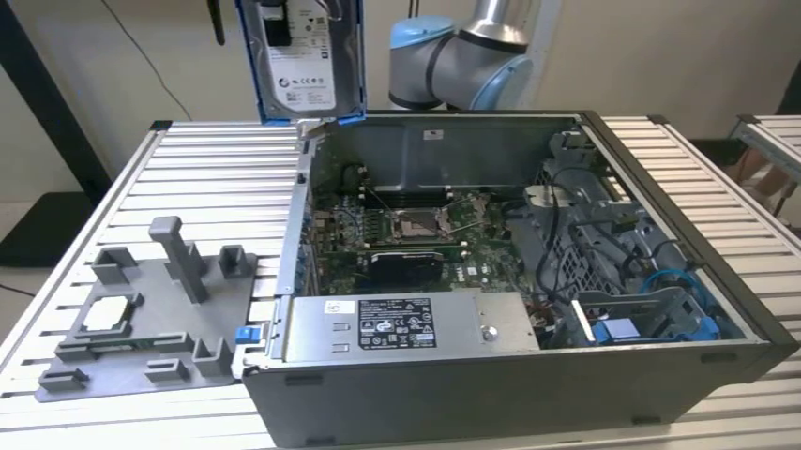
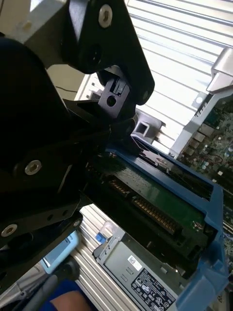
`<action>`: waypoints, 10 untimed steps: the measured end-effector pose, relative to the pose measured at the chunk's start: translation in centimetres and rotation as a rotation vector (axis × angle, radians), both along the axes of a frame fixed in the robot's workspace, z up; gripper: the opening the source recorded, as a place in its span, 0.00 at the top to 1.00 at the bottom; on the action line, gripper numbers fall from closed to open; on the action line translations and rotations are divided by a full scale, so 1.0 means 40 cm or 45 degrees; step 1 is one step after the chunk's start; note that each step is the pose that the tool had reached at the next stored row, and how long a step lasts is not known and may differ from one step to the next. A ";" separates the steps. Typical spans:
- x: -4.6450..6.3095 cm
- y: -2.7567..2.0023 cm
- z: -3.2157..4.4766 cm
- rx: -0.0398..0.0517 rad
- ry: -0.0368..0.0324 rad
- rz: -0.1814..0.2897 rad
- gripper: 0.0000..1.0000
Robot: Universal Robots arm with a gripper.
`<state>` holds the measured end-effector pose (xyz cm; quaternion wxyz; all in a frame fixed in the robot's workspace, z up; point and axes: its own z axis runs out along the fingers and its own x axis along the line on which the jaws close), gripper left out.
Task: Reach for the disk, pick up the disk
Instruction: 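Pick up the disk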
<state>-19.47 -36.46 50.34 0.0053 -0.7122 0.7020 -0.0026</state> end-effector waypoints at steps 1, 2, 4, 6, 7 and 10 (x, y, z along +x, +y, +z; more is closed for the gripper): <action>0.007 0.000 0.000 0.000 -0.0002 0.000 1.00; 0.014 0.000 0.000 0.000 -0.0003 0.000 1.00; 0.029 0.000 0.000 0.000 0.0000 0.000 1.00; 0.043 0.000 0.000 0.000 -0.0002 0.000 1.00; 0.050 0.000 0.000 0.000 0.0000 0.000 1.00; 0.070 0.000 0.000 0.000 -0.0002 0.000 1.00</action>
